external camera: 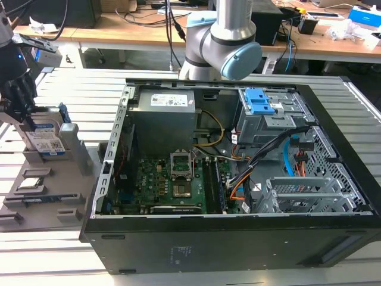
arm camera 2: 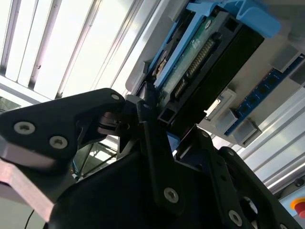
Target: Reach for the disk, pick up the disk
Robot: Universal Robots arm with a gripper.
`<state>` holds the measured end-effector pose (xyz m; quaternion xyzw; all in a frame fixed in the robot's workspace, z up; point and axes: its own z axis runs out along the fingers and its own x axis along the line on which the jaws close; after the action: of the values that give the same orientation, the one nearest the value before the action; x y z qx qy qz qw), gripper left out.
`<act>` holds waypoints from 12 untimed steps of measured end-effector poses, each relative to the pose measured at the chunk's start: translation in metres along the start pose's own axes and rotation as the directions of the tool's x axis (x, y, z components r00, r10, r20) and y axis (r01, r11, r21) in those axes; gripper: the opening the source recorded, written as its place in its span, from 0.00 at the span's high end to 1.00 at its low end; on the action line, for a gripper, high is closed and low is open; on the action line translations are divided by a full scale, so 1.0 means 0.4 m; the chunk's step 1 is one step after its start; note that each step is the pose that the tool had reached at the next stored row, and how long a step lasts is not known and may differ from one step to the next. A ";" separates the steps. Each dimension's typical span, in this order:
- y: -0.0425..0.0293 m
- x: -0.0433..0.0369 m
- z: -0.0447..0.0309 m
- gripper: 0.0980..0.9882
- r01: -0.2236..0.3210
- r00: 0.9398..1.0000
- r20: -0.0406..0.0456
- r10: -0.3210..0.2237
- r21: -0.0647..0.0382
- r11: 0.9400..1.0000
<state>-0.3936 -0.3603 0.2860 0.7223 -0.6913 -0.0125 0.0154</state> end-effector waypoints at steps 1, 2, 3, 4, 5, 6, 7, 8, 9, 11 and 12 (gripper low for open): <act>0.000 0.000 0.000 0.70 0.000 1.000 0.000 0.000 0.000 1.000; 0.000 0.000 0.000 0.70 0.000 1.000 0.000 0.000 0.000 1.000; 0.000 0.000 0.000 0.70 0.000 1.000 0.000 0.000 0.000 1.000; 0.000 0.000 0.000 0.70 0.000 1.000 0.000 0.000 0.000 1.000; 0.000 0.000 0.000 0.70 0.000 1.000 0.000 0.000 0.000 1.000; 0.000 0.000 -0.002 0.70 0.000 1.000 0.000 0.000 0.000 1.000; 0.000 0.000 -0.004 0.70 0.000 1.000 0.000 0.000 0.000 1.000; 0.000 0.000 -0.006 0.70 0.000 1.000 0.000 0.000 0.000 1.000; 0.000 0.000 -0.009 0.70 0.000 1.000 0.000 0.000 0.000 1.000; 0.001 0.000 -0.018 0.70 0.000 1.000 0.000 0.000 0.000 1.000; 0.001 0.000 -0.026 0.70 0.000 1.000 0.000 0.000 0.000 1.000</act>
<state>-0.3936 -0.3603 0.2963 0.7223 -0.6913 -0.0125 0.0155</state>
